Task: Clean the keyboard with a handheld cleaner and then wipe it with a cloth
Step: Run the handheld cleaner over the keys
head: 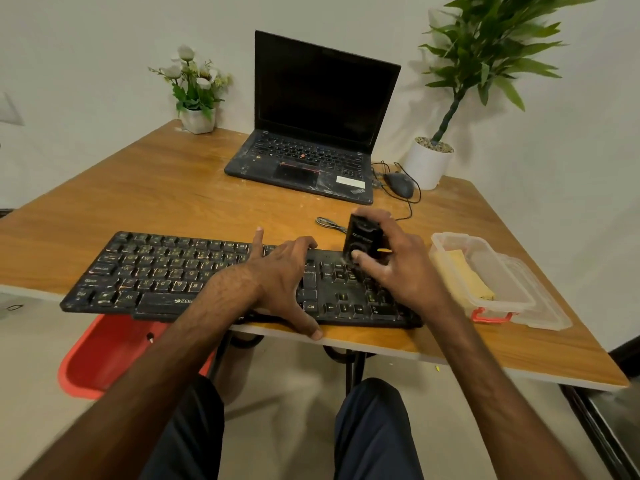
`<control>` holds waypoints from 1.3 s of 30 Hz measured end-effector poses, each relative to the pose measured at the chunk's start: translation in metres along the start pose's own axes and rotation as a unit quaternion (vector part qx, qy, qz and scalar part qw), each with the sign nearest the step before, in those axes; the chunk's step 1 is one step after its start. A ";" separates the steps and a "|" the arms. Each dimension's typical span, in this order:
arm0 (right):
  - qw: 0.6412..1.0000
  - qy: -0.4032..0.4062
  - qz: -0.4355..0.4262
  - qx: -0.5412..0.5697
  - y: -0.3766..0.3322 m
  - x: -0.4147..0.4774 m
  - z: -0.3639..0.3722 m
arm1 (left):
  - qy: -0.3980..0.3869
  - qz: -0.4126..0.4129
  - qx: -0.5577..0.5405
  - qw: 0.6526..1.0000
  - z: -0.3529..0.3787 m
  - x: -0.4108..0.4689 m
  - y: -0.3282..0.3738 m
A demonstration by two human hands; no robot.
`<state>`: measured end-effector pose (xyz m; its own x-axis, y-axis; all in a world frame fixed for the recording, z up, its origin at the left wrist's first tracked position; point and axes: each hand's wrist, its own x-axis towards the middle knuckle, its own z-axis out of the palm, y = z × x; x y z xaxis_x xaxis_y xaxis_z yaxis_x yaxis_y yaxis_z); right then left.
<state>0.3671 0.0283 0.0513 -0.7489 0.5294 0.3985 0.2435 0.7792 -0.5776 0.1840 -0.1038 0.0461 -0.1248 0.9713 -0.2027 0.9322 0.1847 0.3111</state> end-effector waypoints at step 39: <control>0.995 -0.049 -0.055 0.065 -0.017 -0.011 0.011 | 0.014 0.002 -0.017 1.000 0.004 0.003 -0.005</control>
<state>0.3643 0.0059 0.0491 -0.8248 0.4026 0.3970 0.0797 0.7779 -0.6234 0.1810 -0.1026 0.0400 -0.1310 0.9756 -0.1764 0.9208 0.1856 0.3431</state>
